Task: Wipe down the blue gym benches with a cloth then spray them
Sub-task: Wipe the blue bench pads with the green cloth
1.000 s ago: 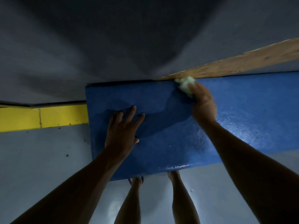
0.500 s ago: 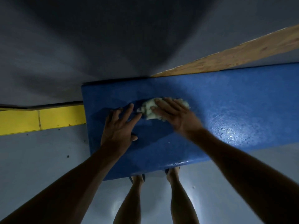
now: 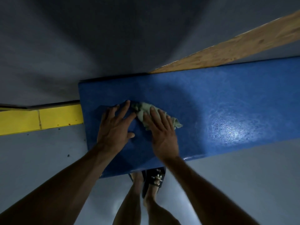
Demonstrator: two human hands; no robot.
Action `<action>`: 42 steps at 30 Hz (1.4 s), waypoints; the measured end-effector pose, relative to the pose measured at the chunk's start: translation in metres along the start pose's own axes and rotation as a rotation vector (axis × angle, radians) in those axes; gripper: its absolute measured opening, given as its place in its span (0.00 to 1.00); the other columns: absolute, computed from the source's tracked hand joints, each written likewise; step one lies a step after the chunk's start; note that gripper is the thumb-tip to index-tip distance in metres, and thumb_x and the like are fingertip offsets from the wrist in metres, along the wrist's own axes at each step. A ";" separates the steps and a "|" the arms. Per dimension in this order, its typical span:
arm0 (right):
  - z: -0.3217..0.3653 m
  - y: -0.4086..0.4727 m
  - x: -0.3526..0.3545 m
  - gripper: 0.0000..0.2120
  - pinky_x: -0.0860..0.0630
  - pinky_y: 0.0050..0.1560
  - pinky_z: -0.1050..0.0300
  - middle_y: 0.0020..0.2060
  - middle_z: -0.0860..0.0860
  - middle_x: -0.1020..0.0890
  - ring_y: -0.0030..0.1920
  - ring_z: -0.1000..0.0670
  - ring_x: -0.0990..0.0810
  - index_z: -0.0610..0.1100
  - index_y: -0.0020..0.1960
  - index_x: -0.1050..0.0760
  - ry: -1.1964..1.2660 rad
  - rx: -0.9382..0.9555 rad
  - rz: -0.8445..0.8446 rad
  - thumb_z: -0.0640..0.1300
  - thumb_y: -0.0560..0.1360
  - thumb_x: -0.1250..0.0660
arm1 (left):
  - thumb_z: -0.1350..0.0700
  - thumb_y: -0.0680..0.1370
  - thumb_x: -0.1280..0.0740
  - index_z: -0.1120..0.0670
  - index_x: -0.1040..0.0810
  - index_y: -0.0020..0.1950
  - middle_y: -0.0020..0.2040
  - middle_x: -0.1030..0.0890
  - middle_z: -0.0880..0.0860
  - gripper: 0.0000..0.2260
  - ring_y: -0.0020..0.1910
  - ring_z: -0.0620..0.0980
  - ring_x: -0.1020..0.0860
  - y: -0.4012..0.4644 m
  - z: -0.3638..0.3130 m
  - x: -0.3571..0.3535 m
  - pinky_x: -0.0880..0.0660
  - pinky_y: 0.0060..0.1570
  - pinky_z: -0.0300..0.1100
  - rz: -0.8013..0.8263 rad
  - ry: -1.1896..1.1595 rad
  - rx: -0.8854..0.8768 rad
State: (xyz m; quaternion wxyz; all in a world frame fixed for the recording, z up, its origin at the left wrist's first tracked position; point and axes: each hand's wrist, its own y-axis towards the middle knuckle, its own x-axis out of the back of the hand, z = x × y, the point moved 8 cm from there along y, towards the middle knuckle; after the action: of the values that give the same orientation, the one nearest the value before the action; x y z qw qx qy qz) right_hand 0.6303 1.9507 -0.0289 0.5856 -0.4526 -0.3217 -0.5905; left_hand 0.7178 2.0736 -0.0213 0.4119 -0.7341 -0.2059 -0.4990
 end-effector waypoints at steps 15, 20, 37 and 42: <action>-0.030 -0.027 -0.001 0.33 0.56 0.78 0.42 0.80 0.47 0.48 0.80 0.42 0.54 0.49 0.80 0.46 0.066 -0.395 -0.171 0.40 0.75 0.48 | 0.42 0.71 0.27 0.41 0.46 0.79 0.81 0.52 0.47 0.42 0.75 0.58 0.45 -0.001 -0.002 -0.005 0.46 0.72 0.57 -0.013 -0.034 0.015; -0.036 -0.068 0.001 0.35 0.43 0.76 0.41 0.80 0.51 0.45 0.79 0.45 0.48 0.50 0.79 0.44 -0.155 0.331 0.111 0.37 0.75 0.40 | 0.42 0.70 0.26 0.42 0.45 0.79 0.81 0.50 0.49 0.42 0.76 0.59 0.45 -0.005 -0.003 -0.006 0.45 0.73 0.58 -0.026 -0.016 0.016; 0.007 -0.106 -0.013 0.31 0.42 0.76 0.39 0.78 0.51 0.39 0.78 0.43 0.43 0.50 0.77 0.37 0.025 0.158 0.027 0.41 0.74 0.45 | 0.47 0.68 0.22 0.46 0.34 0.76 0.77 0.37 0.53 0.38 0.71 0.62 0.35 -0.078 -0.006 -0.016 0.34 0.67 0.60 -0.038 0.032 0.094; -0.108 -0.119 0.029 0.34 0.37 0.73 0.42 0.77 0.50 0.37 0.76 0.43 0.37 0.50 0.77 0.36 -0.119 0.155 -0.013 0.34 0.72 0.42 | 0.47 0.66 0.21 0.46 0.34 0.75 0.78 0.39 0.54 0.40 0.73 0.62 0.36 -0.088 -0.012 -0.031 0.34 0.67 0.61 0.005 0.046 0.141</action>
State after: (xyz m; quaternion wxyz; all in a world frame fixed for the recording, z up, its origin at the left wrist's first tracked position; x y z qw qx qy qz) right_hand 0.4994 1.8538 -0.0259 0.5949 -0.4381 -0.4037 -0.5396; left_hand 0.6351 2.1178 -0.0123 0.4686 -0.6921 -0.2291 -0.4990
